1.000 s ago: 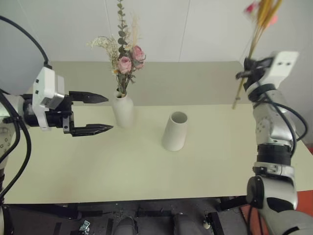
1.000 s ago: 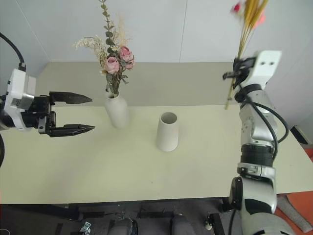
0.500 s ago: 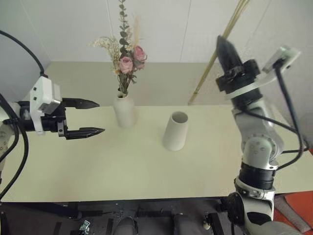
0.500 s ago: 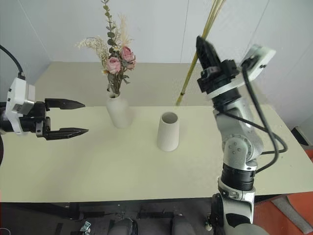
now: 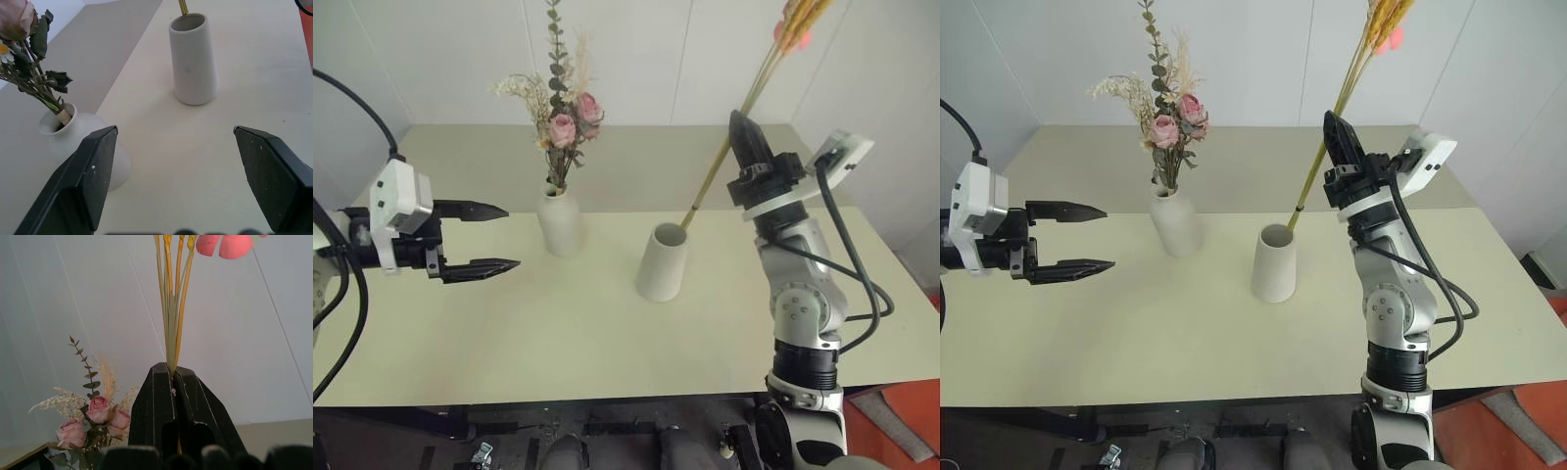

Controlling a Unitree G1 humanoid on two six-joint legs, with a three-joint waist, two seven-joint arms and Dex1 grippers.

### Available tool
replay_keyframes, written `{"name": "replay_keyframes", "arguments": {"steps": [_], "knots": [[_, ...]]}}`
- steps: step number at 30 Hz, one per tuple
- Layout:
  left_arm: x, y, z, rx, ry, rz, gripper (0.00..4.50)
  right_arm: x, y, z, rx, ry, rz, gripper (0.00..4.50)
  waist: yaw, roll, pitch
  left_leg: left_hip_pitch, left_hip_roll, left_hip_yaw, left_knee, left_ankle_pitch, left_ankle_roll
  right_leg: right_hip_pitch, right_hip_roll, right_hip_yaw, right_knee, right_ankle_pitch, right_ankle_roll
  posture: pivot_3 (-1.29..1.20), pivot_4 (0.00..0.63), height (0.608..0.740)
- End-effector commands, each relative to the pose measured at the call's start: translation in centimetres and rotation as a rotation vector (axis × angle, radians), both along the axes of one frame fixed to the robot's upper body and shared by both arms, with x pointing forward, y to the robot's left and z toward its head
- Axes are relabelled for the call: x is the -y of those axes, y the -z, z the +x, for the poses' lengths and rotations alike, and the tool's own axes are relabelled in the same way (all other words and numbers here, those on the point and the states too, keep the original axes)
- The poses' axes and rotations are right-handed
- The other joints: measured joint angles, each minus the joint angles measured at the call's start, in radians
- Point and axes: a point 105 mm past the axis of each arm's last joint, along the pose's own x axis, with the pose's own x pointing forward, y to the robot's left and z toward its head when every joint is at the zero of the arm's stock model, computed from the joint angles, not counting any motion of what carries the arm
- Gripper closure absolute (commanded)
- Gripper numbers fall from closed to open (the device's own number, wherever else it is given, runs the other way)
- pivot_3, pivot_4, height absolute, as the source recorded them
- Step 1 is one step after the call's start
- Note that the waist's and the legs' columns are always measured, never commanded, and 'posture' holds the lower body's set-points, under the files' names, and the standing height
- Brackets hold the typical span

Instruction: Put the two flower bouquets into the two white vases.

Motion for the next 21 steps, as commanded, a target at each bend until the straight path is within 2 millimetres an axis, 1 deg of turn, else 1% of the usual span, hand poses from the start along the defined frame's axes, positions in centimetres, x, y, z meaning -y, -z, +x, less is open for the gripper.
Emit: {"name": "replay_keyframes", "arguments": {"steps": [1, 7, 9, 12, 14, 18, 21], "knots": [[-0.3, -1.4, -0.4, 0.067, -0.016, 0.022, 0.37, -1.3, -0.2, -0.7, 0.032, -0.029, -0.032, 4.39, -0.001, 0.000, 0.000, 0.000, 0.000, 0.000, 0.000, 0.000, 0.000, 0.000, 0.000, 0.000, 0.000, 0.000, 0.000, 0.00, 0.150, 0.740], [-0.2, -1.5, -0.3, 0.075, -0.013, 0.024, 0.37, -2.2, -1.4, -1.9, 0.091, -0.061, -0.039, 4.39, 0.000, 0.000, 0.000, 0.000, 0.000, 0.000, 0.000, 0.000, 0.000, 0.000, 0.000, 0.000, 0.000, 0.000, 0.000, 0.00, 0.150, 0.740], [-0.1, -1.5, -0.3, 0.077, -0.012, 0.025, 0.37, -2.9, -0.8, -2.2, 0.079, -0.080, -0.058, 4.39, 0.001, 0.000, 0.000, 0.000, 0.000, 0.000, 0.000, 0.000, 0.000, 0.000, 0.000, 0.000, 0.000, 0.000, 0.000, 0.00, 0.150, 0.740], [0.0, -1.5, -0.3, 0.078, -0.009, 0.025, 0.37, -3.5, -0.1, -2.4, 0.071, -0.082, -0.086, 4.39, 0.001, 0.000, 0.000, 0.000, 0.001, 0.000, 0.000, 0.000, 0.000, 0.000, 0.000, 0.000, 0.000, 0.000, -0.001, 0.00, 0.150, 0.740], [0.0, -1.5, -0.3, 0.078, -0.008, 0.025, 0.37, -3.5, 0.0, -2.6, 0.087, -0.063, -0.118, 4.39, 0.001, 0.000, 0.000, 0.000, 0.000, 0.000, 0.000, 0.000, 0.000, 0.000, 0.000, 0.000, 0.000, 0.000, -0.001, 0.00, 0.150, 0.740], [0.0, -1.5, -0.3, 0.077, -0.007, 0.028, 0.37, -2.9, -0.7, -2.6, 0.102, -0.037, -0.102, 4.39, 0.002, 0.000, 0.000, 0.000, 0.000, 0.000, 0.000, 0.000, 0.000, 0.000, 0.000, 0.000, 0.000, 0.000, -0.001, 0.00, 0.150, 0.740], [0.1, -1.5, -0.2, 0.078, -0.005, 0.028, 0.37, -2.9, -0.4, -2.5, 0.095, -0.043, -0.113, 4.39, 0.002, 0.000, 0.000, 0.000, 0.000, 0.000, 0.000, 0.000, 0.000, 0.000, 0.000, 0.000, 0.000, 0.000, -0.001, 0.00, 0.150, 0.740]]}}
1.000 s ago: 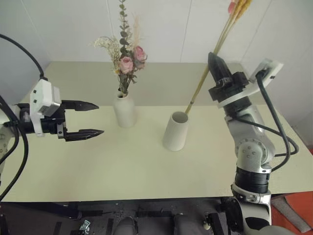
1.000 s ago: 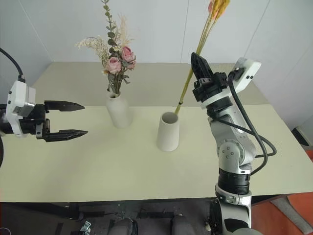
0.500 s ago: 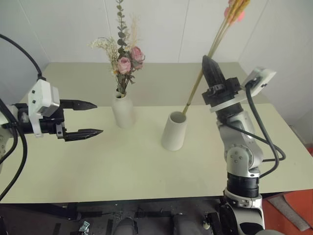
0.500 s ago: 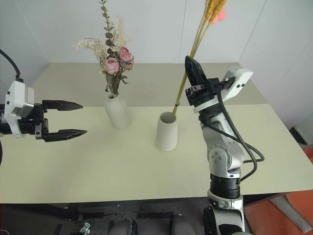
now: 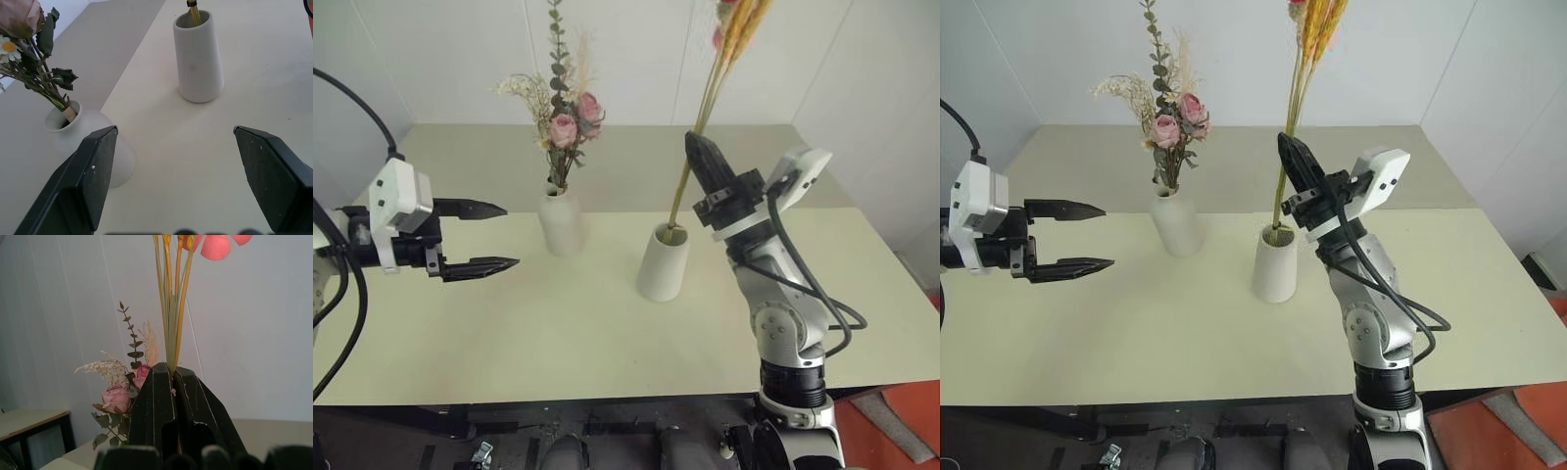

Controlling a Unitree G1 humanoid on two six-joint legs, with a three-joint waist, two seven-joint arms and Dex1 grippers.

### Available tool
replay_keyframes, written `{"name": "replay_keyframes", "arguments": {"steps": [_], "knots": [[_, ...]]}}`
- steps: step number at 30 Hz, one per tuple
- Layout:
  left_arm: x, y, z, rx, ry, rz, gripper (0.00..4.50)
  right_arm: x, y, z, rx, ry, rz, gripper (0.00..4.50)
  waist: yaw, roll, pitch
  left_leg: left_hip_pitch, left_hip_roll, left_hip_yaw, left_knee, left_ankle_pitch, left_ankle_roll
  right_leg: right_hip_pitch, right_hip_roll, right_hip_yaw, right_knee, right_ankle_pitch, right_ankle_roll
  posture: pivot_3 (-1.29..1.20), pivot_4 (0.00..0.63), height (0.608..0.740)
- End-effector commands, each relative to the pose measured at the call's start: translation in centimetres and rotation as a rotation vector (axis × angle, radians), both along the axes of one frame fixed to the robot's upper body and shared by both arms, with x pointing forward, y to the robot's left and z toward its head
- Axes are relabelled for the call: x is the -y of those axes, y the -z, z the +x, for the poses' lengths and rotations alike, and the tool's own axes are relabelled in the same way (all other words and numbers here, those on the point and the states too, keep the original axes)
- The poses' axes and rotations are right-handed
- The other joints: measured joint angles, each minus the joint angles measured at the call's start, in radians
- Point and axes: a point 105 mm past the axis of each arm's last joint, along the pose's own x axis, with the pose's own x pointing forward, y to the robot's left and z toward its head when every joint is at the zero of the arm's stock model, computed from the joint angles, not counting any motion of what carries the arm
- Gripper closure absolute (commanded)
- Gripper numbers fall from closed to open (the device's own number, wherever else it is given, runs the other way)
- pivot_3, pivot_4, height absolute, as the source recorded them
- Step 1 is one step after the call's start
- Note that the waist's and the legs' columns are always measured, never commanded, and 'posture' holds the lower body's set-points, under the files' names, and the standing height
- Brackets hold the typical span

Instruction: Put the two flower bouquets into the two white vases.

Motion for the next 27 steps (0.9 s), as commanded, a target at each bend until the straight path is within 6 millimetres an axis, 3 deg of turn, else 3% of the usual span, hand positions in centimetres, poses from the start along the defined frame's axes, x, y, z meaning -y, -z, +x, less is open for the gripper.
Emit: {"name": "replay_keyframes", "arguments": {"steps": [1, 6, 9, 13, 20, 27], "knots": [[0.2, -1.4, -0.3, 0.069, 0.009, 0.021, 0.37, 0.4, -0.9, -0.9, 0.058, 0.006, 0.001, 4.39, 0.000, 0.000, 0.000, 0.000, 0.000, 0.000, 0.000, 0.000, 0.000, 0.000, 0.000, 0.000, 0.000, 0.000, 0.000, 0.00, 0.150, 0.740], [0.2, -1.3, -0.4, 0.069, 0.005, 0.019, 0.37, 0.3, -0.2, -0.6, 0.052, 0.041, -0.012, 4.39, 0.000, 0.000, 0.000, 0.000, 0.000, 0.000, 0.000, 0.000, 0.000, 0.000, 0.000, 0.000, 0.000, 0.000, 0.000, 0.00, 0.150, 0.740], [0.1, -1.2, -0.4, 0.068, 0.003, 0.017, 0.37, -0.2, 0.1, -1.0, 0.057, -0.026, -0.011, 3.77, 0.000, 0.000, 0.000, 0.000, 0.000, 0.000, 0.000, 0.000, 0.000, 0.000, 0.000, 0.000, 0.000, 0.000, 0.000, 0.00, 0.150, 0.740], [0.1, -1.2, -0.4, 0.068, 0.000, 0.015, 0.37, -0.2, 0.4, -1.7, 0.073, -0.028, -0.024, 2.46, 0.000, 0.000, 0.000, 0.000, 0.000, 0.000, 0.000, 0.000, 0.000, 0.000, 0.000, 0.000, 0.000, 0.000, 0.000, 0.00, 0.150, 0.740], [0.0, -1.0, -0.3, 0.069, -0.002, 0.016, 0.37, 0.1, 2.9, -4.1, 0.049, -0.091, -0.153, 0.10, 0.003, 0.000, 0.000, 0.000, 0.000, 0.000, 0.000, 0.000, 0.000, 0.000, 0.000, 0.000, 0.000, 0.000, 0.000, 0.00, 0.150, 0.740], [-0.2, -1.1, 0.0, 0.076, -0.008, 0.018, 0.37, 3.1, 5.3, -4.6, -0.022, -0.055, -0.362, 0.02, 0.004, 0.000, 0.000, 0.000, 0.000, 0.000, 0.000, 0.000, 0.000, 0.001, 0.000, 0.000, -0.001, 0.000, 0.000, 0.00, 0.150, 0.740]]}}
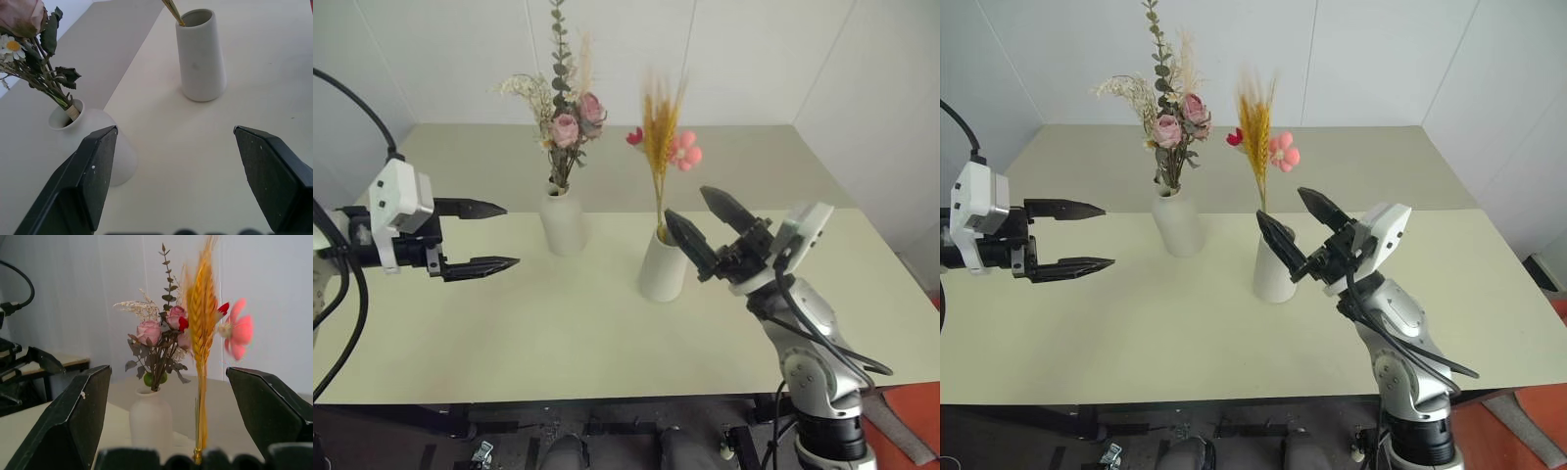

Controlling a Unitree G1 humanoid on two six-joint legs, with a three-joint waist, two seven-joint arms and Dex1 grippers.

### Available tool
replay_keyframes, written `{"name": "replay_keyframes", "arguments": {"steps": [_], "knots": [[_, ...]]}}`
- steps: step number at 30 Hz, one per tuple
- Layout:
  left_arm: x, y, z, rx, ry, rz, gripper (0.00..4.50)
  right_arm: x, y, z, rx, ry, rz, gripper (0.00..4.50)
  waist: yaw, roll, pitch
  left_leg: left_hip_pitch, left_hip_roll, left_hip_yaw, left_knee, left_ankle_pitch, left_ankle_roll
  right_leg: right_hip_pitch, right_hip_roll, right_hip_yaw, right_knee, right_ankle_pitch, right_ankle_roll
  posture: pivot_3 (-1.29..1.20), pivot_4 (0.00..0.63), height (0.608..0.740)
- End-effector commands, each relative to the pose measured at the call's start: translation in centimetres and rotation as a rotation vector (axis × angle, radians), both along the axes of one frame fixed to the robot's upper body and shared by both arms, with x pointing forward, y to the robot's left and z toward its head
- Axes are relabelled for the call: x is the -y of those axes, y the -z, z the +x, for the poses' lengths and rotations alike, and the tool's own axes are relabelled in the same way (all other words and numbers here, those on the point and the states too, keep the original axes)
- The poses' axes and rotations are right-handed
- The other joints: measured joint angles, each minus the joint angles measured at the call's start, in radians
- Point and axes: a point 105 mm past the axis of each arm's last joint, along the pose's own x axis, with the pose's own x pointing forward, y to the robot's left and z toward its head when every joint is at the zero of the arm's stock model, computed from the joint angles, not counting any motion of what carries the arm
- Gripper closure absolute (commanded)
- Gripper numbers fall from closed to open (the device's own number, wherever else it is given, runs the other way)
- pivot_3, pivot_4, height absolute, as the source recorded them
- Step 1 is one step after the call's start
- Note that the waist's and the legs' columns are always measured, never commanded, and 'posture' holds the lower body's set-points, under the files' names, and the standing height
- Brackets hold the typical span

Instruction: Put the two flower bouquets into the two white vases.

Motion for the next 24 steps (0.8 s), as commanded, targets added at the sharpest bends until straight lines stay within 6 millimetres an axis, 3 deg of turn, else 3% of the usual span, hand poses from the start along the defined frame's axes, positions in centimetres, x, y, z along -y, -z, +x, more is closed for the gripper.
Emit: {"name": "replay_keyframes", "arguments": {"steps": [1, 4, 10, 19, 24], "knots": [[-0.2, -1.1, -0.1, 0.055, -0.002, 0.010, 0.37, 2.1, -0.6, -0.6, 0.029, 0.016, -0.070, 0.02, 0.001, 0.000, 0.000, 0.000, 0.000, 0.000, 0.000, 0.000, 0.000, 0.000, 0.000, 0.000, 0.000, 0.000, 0.000, 0.00, 0.150, 0.740], [-0.4, -1.2, -0.2, 0.059, -0.010, 0.013, 0.37, 5.4, -0.6, -0.3, -0.017, 0.048, -0.193, 0.02, 0.002, 0.000, 0.000, 0.000, 0.000, 0.000, 0.000, 0.000, 0.000, 0.000, 0.000, 0.000, 0.000, 0.000, 0.000, 0.00, 0.150, 0.740], [-1.4, -1.6, -0.5, 0.072, -0.056, 0.016, 0.37, 10.1, -1.2, 0.1, -0.078, 0.099, -0.480, 0.02, 0.000, 0.000, 0.000, 0.001, 0.000, 0.000, 0.000, 0.000, 0.000, 0.001, 0.000, 0.000, -0.001, 0.000, 0.000, 0.00, 0.150, 0.740], [-2.5, -1.7, -2.8, 0.103, -0.165, -0.009, 0.37, 14.5, -2.0, 0.5, -0.140, 0.095, -0.750, 0.02, -0.002, 0.000, 0.000, 0.001, 0.000, 0.002, 0.000, 0.000, 0.000, 0.001, 0.000, 0.001, -0.001, 0.000, 0.000, 0.00, 0.150, 0.740], [-2.6, -1.8, -3.5, 0.115, -0.214, -0.021, 0.37, 15.5, -2.3, 1.4, -0.144, 0.083, -0.815, 0.02, -0.001, 0.000, 0.000, 0.002, 0.001, 0.002, 0.000, 0.000, 0.000, 0.001, 0.000, 0.001, -0.001, 0.000, 0.000, 0.00, 0.150, 0.740]]}}
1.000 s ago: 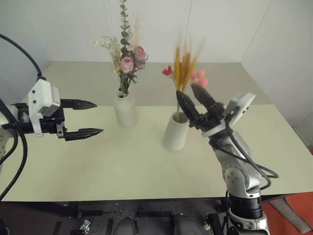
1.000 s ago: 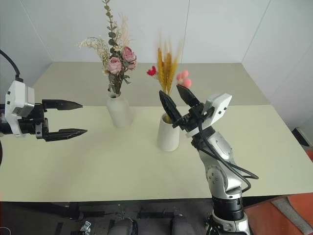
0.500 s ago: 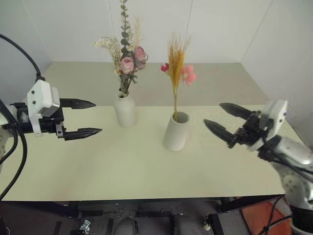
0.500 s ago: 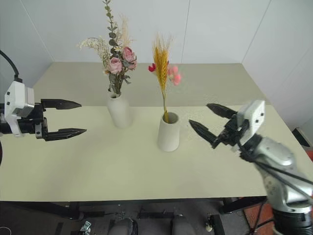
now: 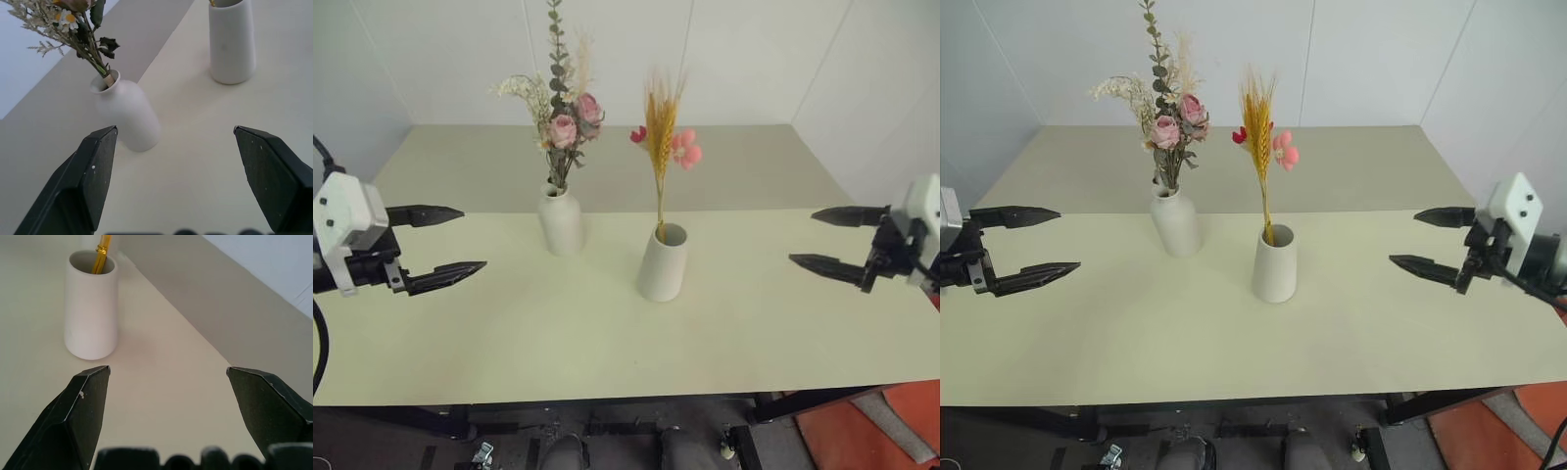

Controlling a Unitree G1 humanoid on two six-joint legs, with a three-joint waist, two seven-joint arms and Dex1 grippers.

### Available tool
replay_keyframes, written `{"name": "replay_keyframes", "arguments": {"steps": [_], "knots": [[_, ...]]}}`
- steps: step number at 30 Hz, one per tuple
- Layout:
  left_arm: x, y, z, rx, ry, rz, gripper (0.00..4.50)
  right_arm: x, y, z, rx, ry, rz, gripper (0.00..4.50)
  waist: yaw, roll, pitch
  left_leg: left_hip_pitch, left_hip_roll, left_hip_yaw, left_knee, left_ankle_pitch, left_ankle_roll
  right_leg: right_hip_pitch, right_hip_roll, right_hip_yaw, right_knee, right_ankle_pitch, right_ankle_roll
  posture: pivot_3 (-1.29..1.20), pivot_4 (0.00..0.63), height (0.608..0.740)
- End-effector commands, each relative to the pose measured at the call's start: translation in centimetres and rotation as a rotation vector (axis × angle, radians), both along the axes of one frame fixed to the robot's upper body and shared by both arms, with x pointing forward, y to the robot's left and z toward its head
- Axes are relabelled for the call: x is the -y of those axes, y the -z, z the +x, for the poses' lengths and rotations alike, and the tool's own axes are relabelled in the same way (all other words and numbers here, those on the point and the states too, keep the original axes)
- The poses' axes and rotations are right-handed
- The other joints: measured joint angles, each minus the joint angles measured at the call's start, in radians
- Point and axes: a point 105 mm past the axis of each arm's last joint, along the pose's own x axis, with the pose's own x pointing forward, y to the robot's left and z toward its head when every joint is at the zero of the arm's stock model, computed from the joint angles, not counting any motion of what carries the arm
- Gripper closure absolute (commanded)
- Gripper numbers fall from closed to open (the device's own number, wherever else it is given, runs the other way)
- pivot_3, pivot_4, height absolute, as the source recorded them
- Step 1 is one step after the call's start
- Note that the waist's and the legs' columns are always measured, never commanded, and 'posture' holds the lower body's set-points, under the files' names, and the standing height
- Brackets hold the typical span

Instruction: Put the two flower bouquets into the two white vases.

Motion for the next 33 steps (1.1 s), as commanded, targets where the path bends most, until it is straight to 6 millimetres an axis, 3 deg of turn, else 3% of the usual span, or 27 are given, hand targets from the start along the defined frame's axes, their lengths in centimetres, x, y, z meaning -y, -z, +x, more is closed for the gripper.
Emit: {"name": "replay_keyframes", "arguments": {"steps": [1, 10, 21, 33], "knots": [[0.2, -1.8, -1.0, 0.070, -0.015, -0.003, 0.37, 0.2, -0.6, 0.4, 0.030, -0.025, -0.059, 0.02, 0.000, 0.000, 0.000, 0.000, 0.000, 0.000, 0.000, 0.000, 0.000, 0.000, 0.000, 0.000, 0.000, 0.000, 0.000, 0.00, 0.150, 0.740], [-1.1, -2.5, -2.8, 0.078, -0.088, 0.005, 0.37, -1.0, -0.8, 1.5, 0.056, -0.077, -0.068, 0.02, -0.002, 0.000, 0.000, 0.000, 0.000, 0.001, 0.000, 0.000, 0.000, -0.001, 0.000, 0.000, 0.000, 0.000, 0.000, 0.00, 0.150, 0.740], [-1.3, -2.3, -4.6, 0.051, -0.138, 0.024, 0.37, -1.9, -1.2, 2.8, 0.047, -0.157, -0.122, 0.02, 0.001, 0.001, 0.001, 0.001, 0.000, 0.001, -0.001, 0.000, 0.000, 0.000, 0.000, 0.000, 0.000, 0.000, -0.001, 0.00, 0.150, 0.740], [-1.0, -1.9, -3.9, 0.070, -0.137, 0.026, 0.37, -1.2, -0.9, 3.1, 0.068, -0.122, -0.147, 0.02, 0.001, 0.001, 0.001, 0.002, 0.000, 0.002, -0.001, 0.000, 0.000, 0.000, 0.000, 0.000, 0.000, 0.000, -0.001, 0.00, 0.150, 0.740]]}}
